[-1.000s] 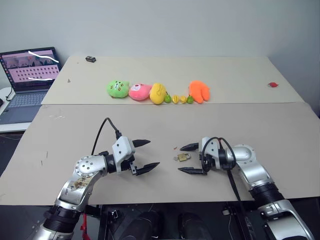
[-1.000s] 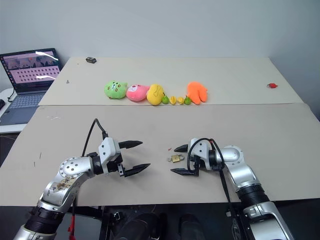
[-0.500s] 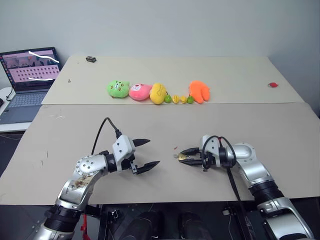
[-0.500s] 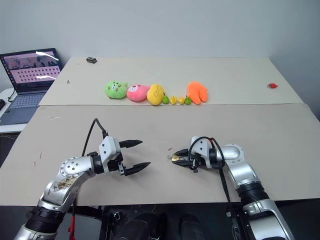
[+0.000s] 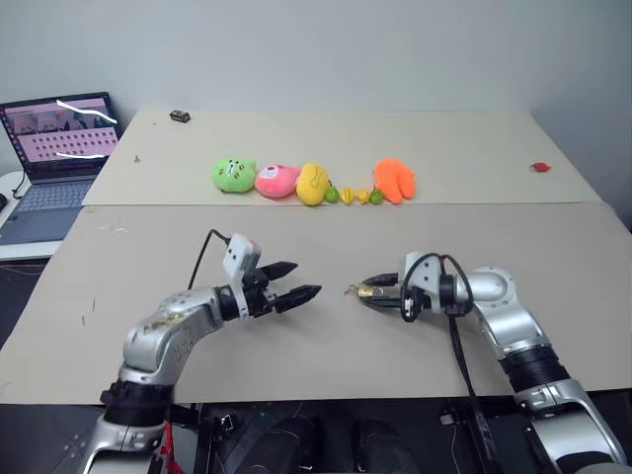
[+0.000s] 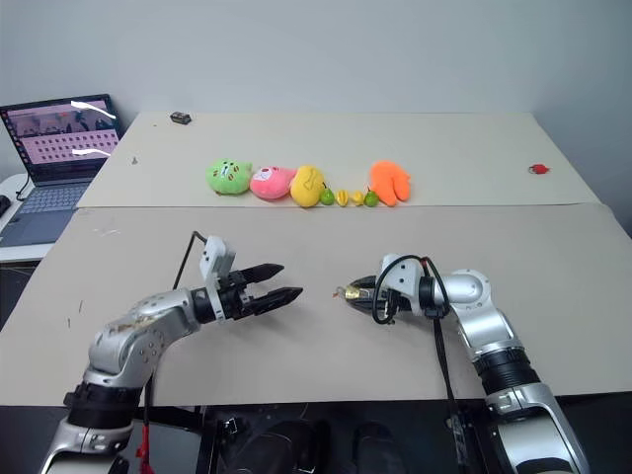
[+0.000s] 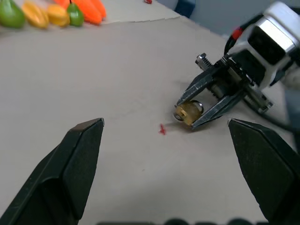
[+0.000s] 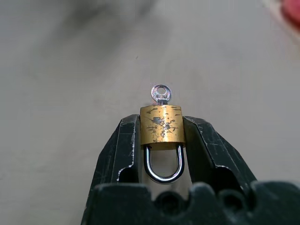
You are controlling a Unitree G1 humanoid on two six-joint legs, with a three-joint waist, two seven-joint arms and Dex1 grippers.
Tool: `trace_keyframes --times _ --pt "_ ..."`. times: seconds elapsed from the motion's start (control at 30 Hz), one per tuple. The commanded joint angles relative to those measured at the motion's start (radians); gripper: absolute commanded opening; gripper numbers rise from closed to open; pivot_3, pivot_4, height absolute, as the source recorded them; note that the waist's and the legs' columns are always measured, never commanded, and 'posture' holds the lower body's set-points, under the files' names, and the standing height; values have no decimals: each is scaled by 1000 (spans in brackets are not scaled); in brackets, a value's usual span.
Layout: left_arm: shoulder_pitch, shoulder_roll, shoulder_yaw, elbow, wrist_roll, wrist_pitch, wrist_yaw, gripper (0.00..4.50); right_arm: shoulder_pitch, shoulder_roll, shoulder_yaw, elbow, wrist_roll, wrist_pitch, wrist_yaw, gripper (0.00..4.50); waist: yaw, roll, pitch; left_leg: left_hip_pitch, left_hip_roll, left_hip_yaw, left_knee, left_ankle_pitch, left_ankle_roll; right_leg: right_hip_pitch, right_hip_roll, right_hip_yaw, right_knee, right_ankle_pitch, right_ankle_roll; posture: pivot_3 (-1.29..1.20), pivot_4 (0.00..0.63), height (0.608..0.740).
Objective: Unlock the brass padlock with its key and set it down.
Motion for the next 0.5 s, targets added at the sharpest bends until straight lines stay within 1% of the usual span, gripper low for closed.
trace_keyframes --times 0.03,0.1,0.17,0.37,0.5 --pt "-63 -39 69 44 -159 222 56 4500 -19 -7 -22 -106 41 8 2 932 -2 0 0 0 0 0 0 0 0 0 0 0 0 0 0 0 150 740" --pt "-86 -60 96 65 -222 320 84 4500 -23 -6 -14 -150 39 11 -2 932 -3 0 0 0 0 0 0 0 0 0 0 0 1 0 0 0 150 740" --pt "-96 -74 114 76 -255 376 111 4500 -29 0 -12 -194 51 32 -6 932 -3 0 0 0 0 0 0 0 0 0 0 1 1 0 0 0 150 740" --pt "-144 -137 234 180 -311 463 234 4500 -13 -12 4 -286 59 69 5 932 0 0 0 0 0 0 1 0 -1 0 0 0 1 0 0 0 150 740" --pt "-178 -175 329 227 -359 489 314 4500 16 -24 17 -269 36 45 9 932 2 -1 0 0 0 0 2 0 -1 1 0 0 0 0 0 0 150 740"
